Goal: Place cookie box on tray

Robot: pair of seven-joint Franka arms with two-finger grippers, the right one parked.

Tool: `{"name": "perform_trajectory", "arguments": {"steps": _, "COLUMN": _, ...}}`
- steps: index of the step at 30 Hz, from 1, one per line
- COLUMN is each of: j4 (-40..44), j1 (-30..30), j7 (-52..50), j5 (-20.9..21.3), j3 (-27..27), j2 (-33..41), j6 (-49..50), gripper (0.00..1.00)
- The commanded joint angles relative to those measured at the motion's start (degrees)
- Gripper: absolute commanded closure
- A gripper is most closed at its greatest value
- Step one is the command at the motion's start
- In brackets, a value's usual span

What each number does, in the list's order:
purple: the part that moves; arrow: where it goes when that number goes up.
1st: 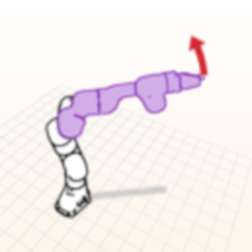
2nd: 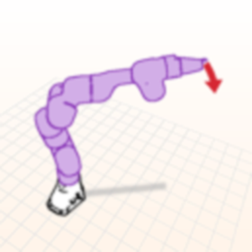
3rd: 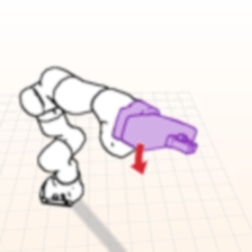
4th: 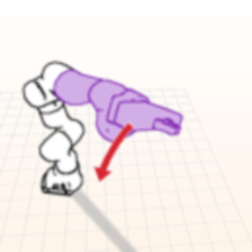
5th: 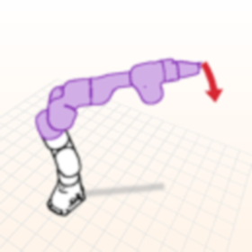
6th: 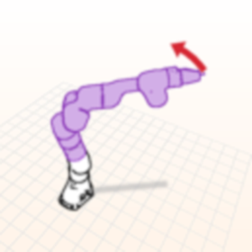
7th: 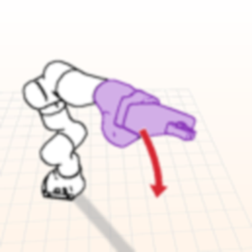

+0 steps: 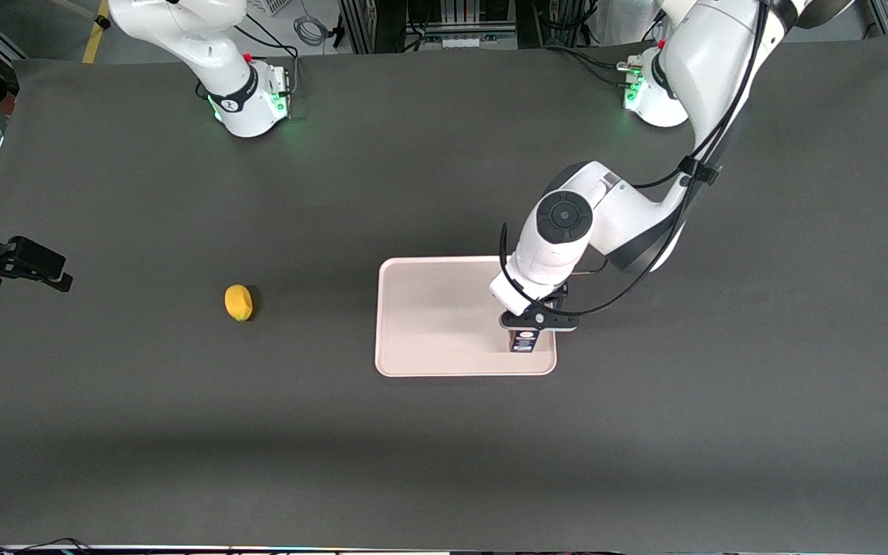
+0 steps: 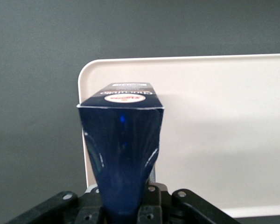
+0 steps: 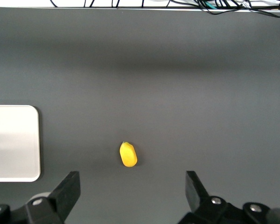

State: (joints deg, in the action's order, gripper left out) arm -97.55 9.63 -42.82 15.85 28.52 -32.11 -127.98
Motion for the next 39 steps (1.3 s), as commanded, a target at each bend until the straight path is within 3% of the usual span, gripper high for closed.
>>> {"name": "perform_trajectory", "arguments": {"steps": 1, "j4": 0.8, "j1": 0.1, "j7": 0.3, "j5": 0.5, "j3": -0.3, "j2": -1.5, "j6": -1.3, "gripper": 1.0}}
{"name": "perform_trajectory", "arguments": {"steps": 22, "j4": 0.6, "j1": 0.6, "j7": 0.4, "j5": 1.8, "j3": -2.2, "j2": -6.4, "j6": -5.3, "gripper": 1.0}}
{"name": "perform_trajectory", "arguments": {"steps": 23, "j4": 0.7, "j1": 0.5, "j7": 0.4, "j5": 2.2, "j3": -2.2, "j2": -6.4, "j6": -5.3, "gripper": 0.93}}
{"name": "perform_trajectory", "arguments": {"steps": 29, "j4": 1.0, "j1": 0.3, "j7": 1.2, "j5": 2.3, "j3": -2.2, "j2": -6.5, "j6": -5.3, "gripper": 0.01}}
{"name": "perform_trajectory", "arguments": {"steps": 39, "j4": 1.5, "j1": 0.3, "j7": 0.2, "j5": 1.7, "j3": -2.1, "j2": -6.3, "j6": -5.3, "gripper": 0.0}}
